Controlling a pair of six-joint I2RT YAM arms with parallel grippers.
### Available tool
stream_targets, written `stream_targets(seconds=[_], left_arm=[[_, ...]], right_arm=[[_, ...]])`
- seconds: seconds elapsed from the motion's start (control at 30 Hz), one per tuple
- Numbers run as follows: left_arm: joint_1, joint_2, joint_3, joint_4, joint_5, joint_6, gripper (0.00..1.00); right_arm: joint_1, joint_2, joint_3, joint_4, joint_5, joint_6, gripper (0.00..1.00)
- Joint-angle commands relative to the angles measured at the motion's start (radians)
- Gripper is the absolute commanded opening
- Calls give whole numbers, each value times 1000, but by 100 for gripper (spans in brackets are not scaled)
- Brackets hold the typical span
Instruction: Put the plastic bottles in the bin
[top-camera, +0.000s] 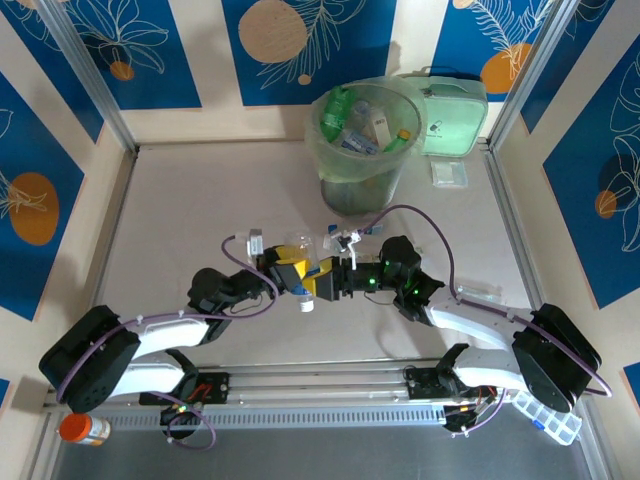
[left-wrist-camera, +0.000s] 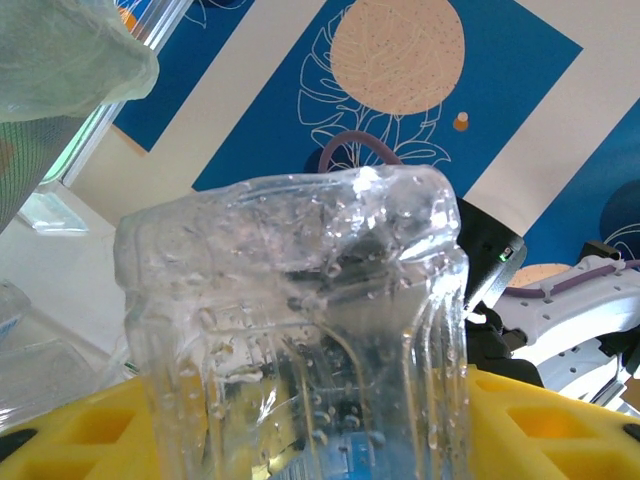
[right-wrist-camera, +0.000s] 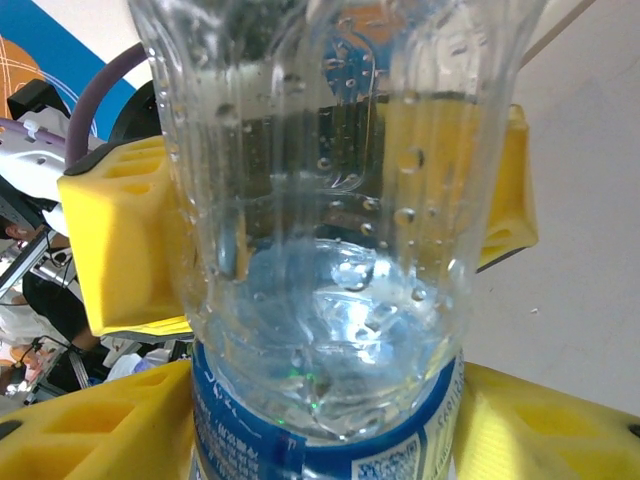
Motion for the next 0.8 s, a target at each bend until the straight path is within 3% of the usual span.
stream_targets(seconds=[0.0,0.2,0.37,0.6,0.77], left_arm=[[-22,-5,20,42,46,14,58],[-29,3,27,42,51,12,61],[-34,7,33,42,59,13,63],[-33,-90,16,-57,21,72,88],[-33,-314,-23,-305,-151,192,95]], right_arm=[[4,8,8,42,-13,6,68],[5,10,12,30,-3,3,69],[3,11,10,25,5,0,57],[4,-8,7,-23,56,-32,48],[3,-48,8,-116,150,-93,44]])
